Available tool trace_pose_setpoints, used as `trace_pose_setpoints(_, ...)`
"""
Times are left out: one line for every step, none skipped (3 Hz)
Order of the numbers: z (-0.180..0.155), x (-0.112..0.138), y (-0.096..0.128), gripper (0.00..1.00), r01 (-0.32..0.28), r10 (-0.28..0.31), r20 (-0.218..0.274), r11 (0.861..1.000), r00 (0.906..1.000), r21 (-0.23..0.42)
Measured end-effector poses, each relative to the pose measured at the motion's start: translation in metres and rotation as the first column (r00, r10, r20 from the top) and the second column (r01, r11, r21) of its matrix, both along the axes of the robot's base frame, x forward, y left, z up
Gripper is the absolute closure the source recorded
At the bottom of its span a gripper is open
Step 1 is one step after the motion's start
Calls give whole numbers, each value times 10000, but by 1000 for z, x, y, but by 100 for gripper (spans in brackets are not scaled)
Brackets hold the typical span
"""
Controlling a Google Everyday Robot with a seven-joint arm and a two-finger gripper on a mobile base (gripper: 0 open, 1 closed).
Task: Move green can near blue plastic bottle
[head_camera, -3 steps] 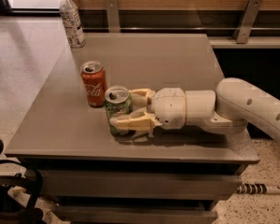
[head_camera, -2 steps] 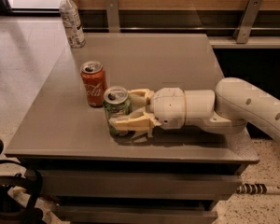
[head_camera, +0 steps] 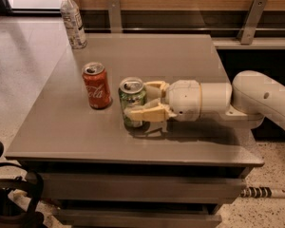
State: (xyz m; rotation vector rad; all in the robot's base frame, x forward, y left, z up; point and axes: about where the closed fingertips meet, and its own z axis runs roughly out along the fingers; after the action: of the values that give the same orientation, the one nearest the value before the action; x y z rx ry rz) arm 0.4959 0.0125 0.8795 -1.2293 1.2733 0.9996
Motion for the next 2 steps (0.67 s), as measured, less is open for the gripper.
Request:
trace_pose_setpoints(11,41,-40,100,857,-858,-160,9963,9962,-103)
trace_pose_setpoints(23,92,-83,100,1728,-1733,-270,9848,9845,-201)
